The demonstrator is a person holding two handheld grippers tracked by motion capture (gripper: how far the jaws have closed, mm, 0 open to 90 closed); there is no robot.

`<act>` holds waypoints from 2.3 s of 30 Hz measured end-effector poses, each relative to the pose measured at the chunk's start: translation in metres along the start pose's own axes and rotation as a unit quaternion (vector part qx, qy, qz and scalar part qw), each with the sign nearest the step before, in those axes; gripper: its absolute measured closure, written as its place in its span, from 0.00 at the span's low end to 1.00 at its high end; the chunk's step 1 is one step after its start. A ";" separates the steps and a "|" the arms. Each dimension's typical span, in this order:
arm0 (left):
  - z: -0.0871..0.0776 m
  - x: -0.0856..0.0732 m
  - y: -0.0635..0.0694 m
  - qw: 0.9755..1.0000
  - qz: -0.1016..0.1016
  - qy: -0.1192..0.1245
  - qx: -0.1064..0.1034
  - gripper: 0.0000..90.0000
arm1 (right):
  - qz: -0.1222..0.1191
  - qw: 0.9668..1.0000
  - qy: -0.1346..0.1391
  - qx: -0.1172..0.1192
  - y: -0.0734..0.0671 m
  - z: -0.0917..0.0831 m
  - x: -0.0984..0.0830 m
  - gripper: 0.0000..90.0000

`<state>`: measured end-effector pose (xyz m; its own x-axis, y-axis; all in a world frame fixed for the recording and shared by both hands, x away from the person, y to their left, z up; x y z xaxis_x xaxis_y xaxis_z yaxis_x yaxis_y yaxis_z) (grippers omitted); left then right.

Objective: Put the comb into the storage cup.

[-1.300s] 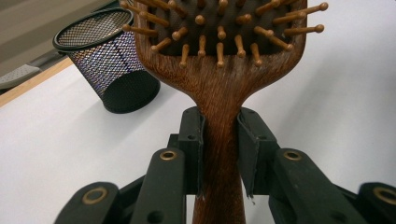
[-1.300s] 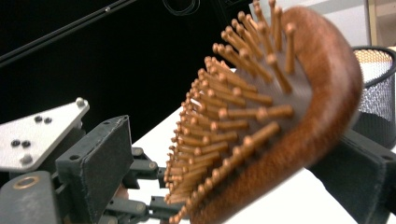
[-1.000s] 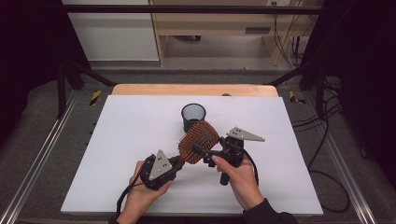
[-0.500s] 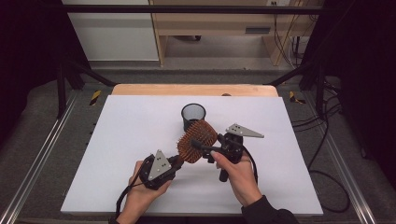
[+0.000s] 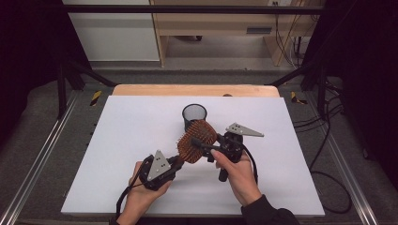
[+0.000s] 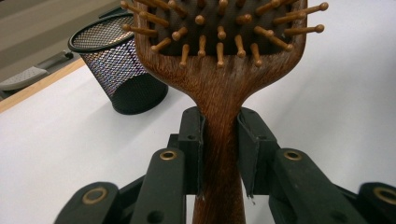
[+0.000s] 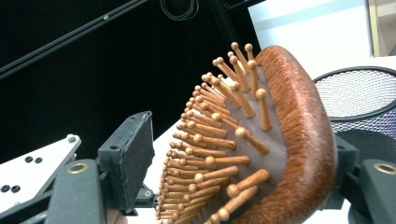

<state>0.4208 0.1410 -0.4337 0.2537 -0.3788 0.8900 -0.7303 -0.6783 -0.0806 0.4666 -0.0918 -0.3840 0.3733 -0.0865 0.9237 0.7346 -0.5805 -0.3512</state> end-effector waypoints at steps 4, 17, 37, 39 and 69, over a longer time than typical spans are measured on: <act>0.000 0.000 -0.001 1.000 -0.004 0.002 -0.003 0.81 | 0.000 1.000 0.002 0.001 0.000 0.000 0.000 0.33; -0.001 -0.001 -0.001 1.000 -0.013 0.010 -0.010 0.81 | -0.001 1.000 0.006 0.003 -0.003 0.002 0.000 0.40; 0.001 -0.005 0.000 1.000 -0.025 0.013 -0.002 0.81 | 0.000 1.000 0.017 0.026 -0.012 0.004 0.001 0.53; 0.001 -0.005 -0.001 1.000 -0.027 0.011 -0.002 0.81 | -0.007 1.000 0.014 0.024 -0.013 0.006 0.001 0.54; -0.002 -0.006 -0.006 0.996 -0.071 0.059 0.000 0.71 | -0.021 0.999 0.029 -0.013 -0.018 0.009 0.013 0.59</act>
<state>0.4219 0.1485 -0.4376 0.2787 -0.2026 0.9388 -0.6917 -0.7204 0.0499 0.4627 -0.0752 -0.3673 0.3088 -0.1085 0.9449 0.7336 -0.6051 -0.3093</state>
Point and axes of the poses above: each handheld gripper's, and its own axes: z roughly forward along the jaws, x roughly out of its top, y roughly to its right, the point moved 1 cm from there along z, roughly forward along the jaws, and after that the axes turned 7 degrees about -z, right-handed, at the moved point
